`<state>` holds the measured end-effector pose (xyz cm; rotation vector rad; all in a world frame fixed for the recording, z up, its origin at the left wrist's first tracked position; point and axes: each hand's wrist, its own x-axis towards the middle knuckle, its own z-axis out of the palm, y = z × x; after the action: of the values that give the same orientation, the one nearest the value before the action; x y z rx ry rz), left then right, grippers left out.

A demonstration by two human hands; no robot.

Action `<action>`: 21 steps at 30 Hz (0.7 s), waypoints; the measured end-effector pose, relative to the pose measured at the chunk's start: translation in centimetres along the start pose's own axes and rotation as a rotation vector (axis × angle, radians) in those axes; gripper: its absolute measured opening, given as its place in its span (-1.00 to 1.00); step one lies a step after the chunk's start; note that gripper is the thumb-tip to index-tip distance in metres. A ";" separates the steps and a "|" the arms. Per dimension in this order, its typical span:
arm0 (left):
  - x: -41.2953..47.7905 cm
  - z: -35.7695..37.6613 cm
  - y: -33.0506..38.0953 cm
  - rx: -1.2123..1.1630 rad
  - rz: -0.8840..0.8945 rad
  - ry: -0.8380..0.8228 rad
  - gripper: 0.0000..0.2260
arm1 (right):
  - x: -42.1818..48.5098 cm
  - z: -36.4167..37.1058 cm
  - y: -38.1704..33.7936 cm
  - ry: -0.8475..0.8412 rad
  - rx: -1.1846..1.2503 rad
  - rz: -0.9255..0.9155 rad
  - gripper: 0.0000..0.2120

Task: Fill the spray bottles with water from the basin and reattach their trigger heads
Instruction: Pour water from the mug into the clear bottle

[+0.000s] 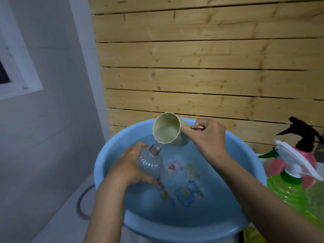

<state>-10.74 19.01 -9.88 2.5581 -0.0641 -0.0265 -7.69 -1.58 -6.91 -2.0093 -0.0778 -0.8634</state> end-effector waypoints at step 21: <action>0.0 0.1 0.0 -0.018 -0.005 -0.012 -0.17 | 0.0 0.0 0.0 0.007 0.012 -0.034 -0.61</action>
<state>-10.72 18.98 -9.97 2.5401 -0.0616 -0.0447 -7.71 -1.57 -6.87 -1.9984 -0.1131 -0.8896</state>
